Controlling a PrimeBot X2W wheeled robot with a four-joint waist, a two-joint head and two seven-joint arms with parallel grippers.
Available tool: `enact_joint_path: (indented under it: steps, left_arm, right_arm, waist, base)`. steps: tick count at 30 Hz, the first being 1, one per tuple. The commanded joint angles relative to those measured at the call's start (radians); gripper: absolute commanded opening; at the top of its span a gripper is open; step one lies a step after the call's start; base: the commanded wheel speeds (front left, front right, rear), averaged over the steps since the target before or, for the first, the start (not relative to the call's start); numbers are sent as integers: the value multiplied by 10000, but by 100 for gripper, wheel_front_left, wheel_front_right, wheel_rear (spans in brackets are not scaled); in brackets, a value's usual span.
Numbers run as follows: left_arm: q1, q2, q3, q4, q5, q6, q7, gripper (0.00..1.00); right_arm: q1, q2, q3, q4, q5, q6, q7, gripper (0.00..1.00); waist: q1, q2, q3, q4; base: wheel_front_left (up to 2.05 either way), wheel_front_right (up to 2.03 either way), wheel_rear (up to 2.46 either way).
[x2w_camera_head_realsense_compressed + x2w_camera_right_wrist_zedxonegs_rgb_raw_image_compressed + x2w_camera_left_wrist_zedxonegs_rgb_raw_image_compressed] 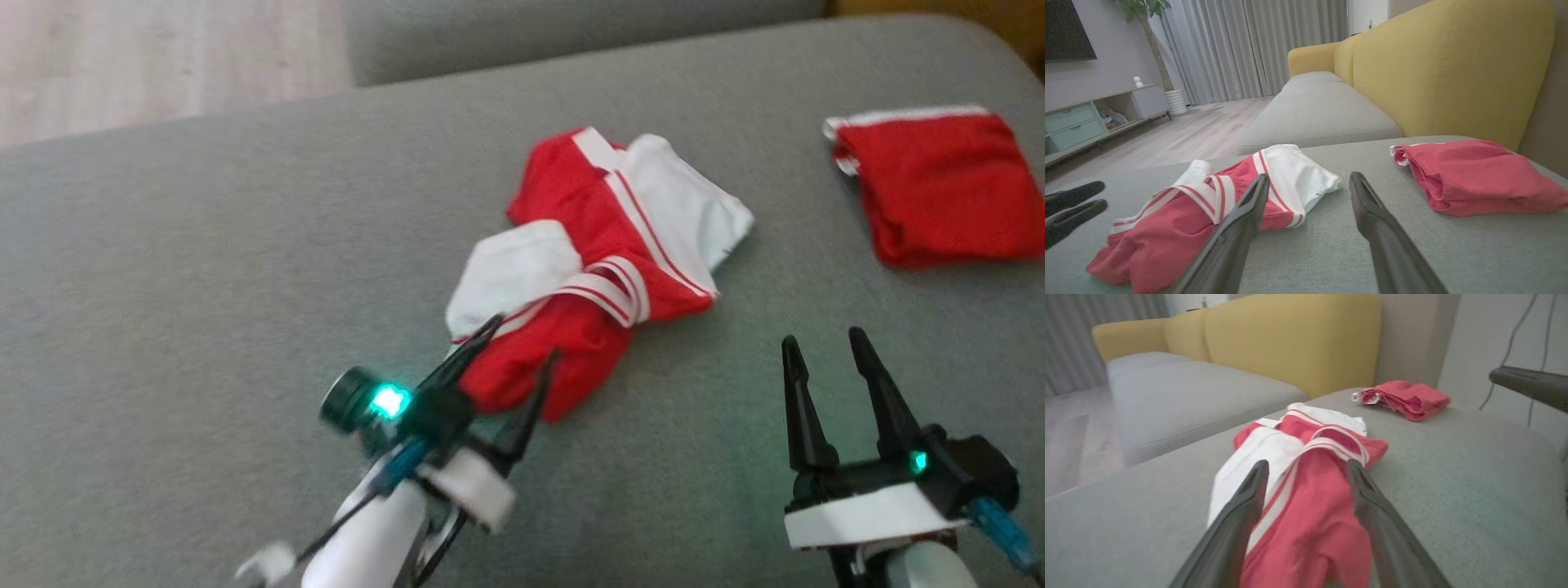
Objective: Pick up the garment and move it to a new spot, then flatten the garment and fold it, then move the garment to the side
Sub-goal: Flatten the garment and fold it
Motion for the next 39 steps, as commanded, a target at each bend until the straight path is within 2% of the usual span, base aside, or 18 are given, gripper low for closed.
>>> enact_joint_path:
  steps: [1,9,14,19,27,33,34,35,36,39]
  left_arm:
    - [-838,-59,-111,-27,-52,-84,140,100]
    - [-2587,-60,-1943,1399,-985,-269,1137,100]
    - [-3206,-60,-2156,2071,-1083,391,988,100]
    - [-3501,-60,-2314,2345,-1380,744,248,100]
    - [-3537,-60,-2445,2227,-2875,585,83,100]
    - [-3943,-60,-2761,2533,-3423,525,181,100]
    - [-4029,-60,-2780,2601,-3460,525,140,83]
    - [-4111,-60,-2818,2676,-3468,514,96,30]
    - [-4174,-60,-2887,2753,-3491,441,78,0]
    - [-4352,-60,-3092,2837,-3637,205,-18,0]
  right_arm:
    - [-501,-66,279,-406,-7,-7,-26,100]
    - [-843,-66,308,-517,156,-7,-26,100]
    - [-939,-66,305,-566,274,-7,-26,100]
    - [-894,-66,267,-547,347,-7,-26,100]
    - [-939,-66,395,-421,276,-7,-26,100]
    - [-1016,-66,528,-413,255,-7,-26,100]
    - [-1032,-66,553,-421,259,-7,-26,100]
    - [-1048,-66,576,-431,266,-7,-26,100]
    - [-1060,-66,591,-444,278,-7,-26,100]
    - [-1086,-66,646,-470,339,-7,-26,100]
  waist:
    - [-2,0,628,-658]
    - [-2,0,1409,-1698]
    - [-2,0,1711,-2080]
    - [-2,0,1735,-2166]
    - [-2,0,1592,-2128]
    - [-2,0,1651,-2255]
    - [-2,0,1675,-2290]
    - [-2,0,1696,-2324]
    - [-2,0,1709,-2351]
    - [-2,0,1705,-2417]
  base:
    - [0,0,0]
    - [0,0,0]
    - [0,0,0]
    - [0,0,0]
    - [0,0,0]
    - [0,0,0]
    - [0,0,0]
    - [0,0,0]
    - [0,0,0]
    - [0,0,0]
